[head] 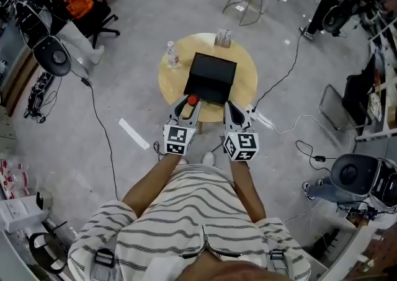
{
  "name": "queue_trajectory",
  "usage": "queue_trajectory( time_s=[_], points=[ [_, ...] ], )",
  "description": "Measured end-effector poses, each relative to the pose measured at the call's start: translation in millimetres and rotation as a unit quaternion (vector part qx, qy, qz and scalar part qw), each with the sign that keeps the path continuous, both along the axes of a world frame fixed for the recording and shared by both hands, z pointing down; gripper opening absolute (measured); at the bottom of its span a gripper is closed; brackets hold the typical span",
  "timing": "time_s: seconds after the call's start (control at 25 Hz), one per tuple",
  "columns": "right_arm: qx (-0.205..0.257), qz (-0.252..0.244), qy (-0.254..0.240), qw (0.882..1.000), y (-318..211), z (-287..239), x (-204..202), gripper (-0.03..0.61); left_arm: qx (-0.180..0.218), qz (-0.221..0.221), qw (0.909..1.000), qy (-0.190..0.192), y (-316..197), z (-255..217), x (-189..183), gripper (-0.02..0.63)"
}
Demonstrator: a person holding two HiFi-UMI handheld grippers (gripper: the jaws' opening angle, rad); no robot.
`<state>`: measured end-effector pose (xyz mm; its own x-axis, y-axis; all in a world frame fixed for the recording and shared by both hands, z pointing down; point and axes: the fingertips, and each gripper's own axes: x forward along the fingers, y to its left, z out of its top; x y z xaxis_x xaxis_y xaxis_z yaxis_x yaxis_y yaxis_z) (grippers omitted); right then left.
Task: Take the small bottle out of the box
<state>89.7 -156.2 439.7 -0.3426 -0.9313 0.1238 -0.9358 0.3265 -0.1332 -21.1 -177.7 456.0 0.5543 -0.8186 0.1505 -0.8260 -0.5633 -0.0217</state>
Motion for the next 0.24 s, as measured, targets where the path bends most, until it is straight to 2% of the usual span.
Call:
queue_trajectory(
  time_s=[0.24],
  points=[
    [0.003, 0.0, 0.001, 1.0, -5.1, -0.6, 1.1, 0.011, 0.002, 0.0, 1.0, 0.001, -4.3, -0.8, 0.4, 0.147]
  ],
)
